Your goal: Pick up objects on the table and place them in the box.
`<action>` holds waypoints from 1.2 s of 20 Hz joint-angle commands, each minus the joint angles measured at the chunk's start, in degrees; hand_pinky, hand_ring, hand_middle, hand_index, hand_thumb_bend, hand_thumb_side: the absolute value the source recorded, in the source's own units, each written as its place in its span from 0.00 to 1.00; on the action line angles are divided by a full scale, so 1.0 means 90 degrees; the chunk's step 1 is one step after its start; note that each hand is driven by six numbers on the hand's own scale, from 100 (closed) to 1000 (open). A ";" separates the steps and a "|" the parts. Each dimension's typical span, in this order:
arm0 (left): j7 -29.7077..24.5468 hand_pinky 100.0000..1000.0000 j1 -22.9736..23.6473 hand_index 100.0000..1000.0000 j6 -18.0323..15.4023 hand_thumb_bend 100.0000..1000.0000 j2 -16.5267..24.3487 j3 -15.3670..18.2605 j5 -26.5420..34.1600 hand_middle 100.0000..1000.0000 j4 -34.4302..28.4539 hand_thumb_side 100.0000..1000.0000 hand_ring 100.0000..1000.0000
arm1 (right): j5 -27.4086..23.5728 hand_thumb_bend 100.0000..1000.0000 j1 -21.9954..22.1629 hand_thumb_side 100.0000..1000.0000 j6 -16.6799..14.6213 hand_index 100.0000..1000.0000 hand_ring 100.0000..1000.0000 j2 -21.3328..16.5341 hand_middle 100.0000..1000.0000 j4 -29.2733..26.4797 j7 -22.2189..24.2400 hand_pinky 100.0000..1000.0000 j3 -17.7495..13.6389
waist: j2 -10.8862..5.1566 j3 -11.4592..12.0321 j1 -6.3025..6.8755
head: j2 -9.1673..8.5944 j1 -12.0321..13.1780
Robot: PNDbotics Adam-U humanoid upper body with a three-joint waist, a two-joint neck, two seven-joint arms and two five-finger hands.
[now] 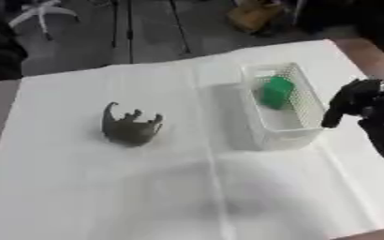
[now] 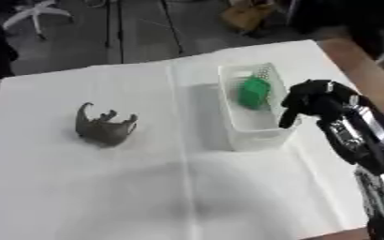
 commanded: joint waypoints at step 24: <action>-0.1864 0.84 -0.1769 0.83 0.0920 0.69 0.1626 -0.1433 -0.1945 0.76 0.1826 0.36 0.78 | -0.0053 0.00 -0.0045 0.64 0.0011 0.77 0.43 -0.0133 0.57 -0.0052 0.0197 0.44 0.0073 | -0.0520 -0.0239 0.0041 | 0.0018 0.0223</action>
